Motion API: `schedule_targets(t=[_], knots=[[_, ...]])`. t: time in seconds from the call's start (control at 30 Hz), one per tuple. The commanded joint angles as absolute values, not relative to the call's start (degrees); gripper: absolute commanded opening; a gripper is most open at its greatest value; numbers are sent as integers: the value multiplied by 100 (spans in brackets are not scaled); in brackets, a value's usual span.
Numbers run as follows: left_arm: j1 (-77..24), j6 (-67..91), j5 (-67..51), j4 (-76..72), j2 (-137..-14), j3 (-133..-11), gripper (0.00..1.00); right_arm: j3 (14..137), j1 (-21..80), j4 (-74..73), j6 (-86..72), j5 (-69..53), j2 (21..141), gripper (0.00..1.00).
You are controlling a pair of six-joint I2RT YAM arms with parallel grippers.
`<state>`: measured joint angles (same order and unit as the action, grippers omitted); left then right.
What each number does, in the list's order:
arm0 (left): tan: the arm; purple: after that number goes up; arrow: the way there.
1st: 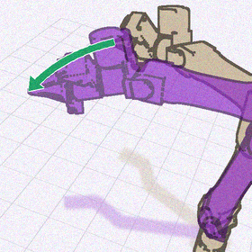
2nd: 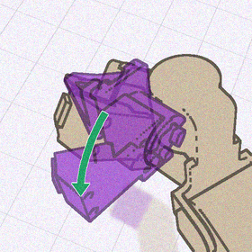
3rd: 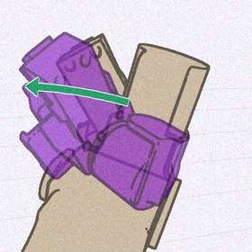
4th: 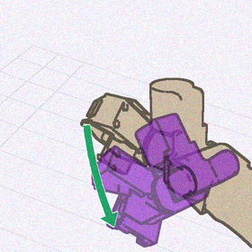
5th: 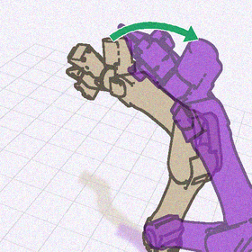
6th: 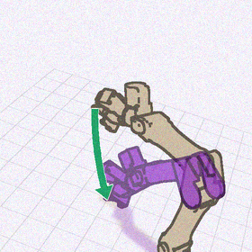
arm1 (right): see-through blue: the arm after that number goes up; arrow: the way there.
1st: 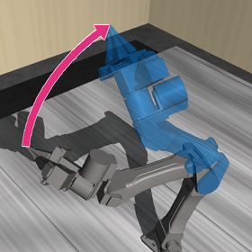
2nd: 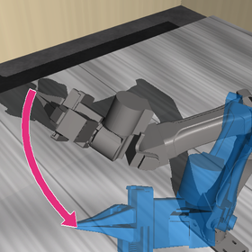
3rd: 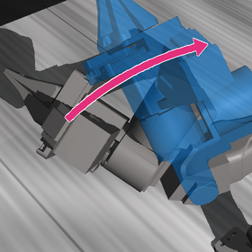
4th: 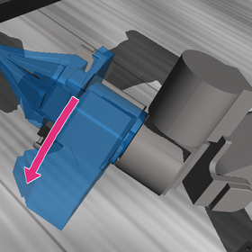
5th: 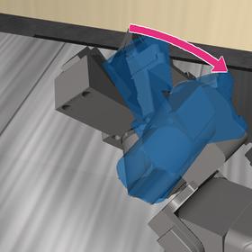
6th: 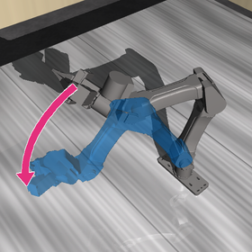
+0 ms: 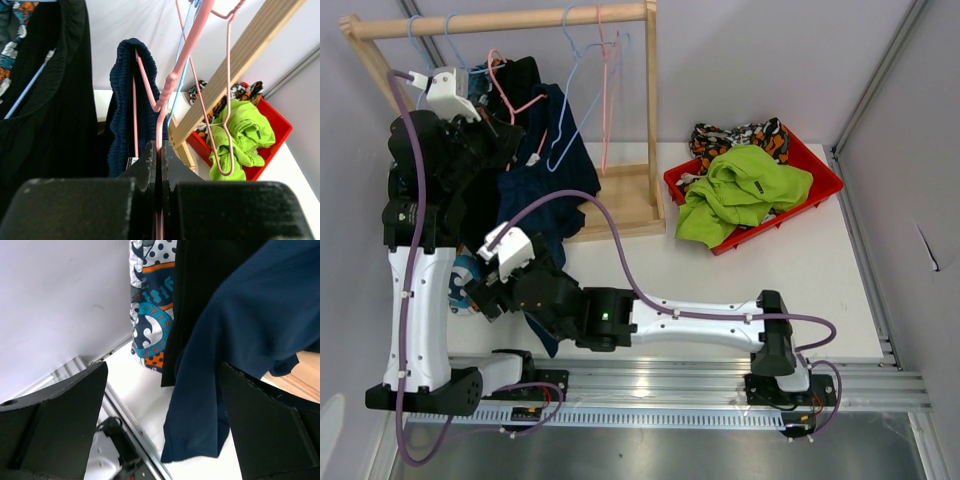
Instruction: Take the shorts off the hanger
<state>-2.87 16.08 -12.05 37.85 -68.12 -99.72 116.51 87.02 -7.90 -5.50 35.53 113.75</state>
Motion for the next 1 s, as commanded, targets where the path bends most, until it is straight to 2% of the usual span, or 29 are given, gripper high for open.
schedule_targets(t=[0.0,0.03,0.1,0.13,0.17,0.2,0.23,0.3,0.5,0.53,0.67,0.83,0.97], knots=[[-325,1670,-1476,3366,-6522,-10134,0,12085,8605,-571,-518,3963,11707,97],[-325,1644,-1477,3436,-6495,-10212,0,12059,8570,-536,-588,4007,11742,95],[-325,1617,-1485,3515,-6486,-10274,0,11919,8473,-527,-668,4060,11777,84],[-325,1617,-1494,3533,-6443,-10283,0,11866,8447,-562,-720,4069,11769,74],[-325,1608,-1485,3533,-6425,-10283,0,11813,8429,-615,-799,4069,11751,46],[-325,1591,-1468,3525,-6425,-10283,0,11682,8429,-659,-826,4087,11690,32],[-325,1573,-1372,3533,-6451,-10292,0,11585,8446,-711,-844,4104,11646,13],[-325,1556,-1327,3586,-6521,-10406,0,11296,8525,-694,-852,4253,11506,1],[-325,1512,-1196,3621,-6732,-10713,0,9170,9280,-580,-1404,4719,10478,0],[-325,1494,-1169,3647,-6776,-10818,0,8567,9612,-624,-1554,4781,10216,0],[-325,1494,-1108,3691,-6961,-11013,0,7518,10543,-1088,-2511,5316,9818,0],[-325,1468,-1063,3709,-7023,-11065,0,7225,11249,-2310,-4322,5835,9931,0],[-325,1441,-1072,3779,-6979,-11057,0,7233,11119,-2242,-4097,6178,9862,0]])
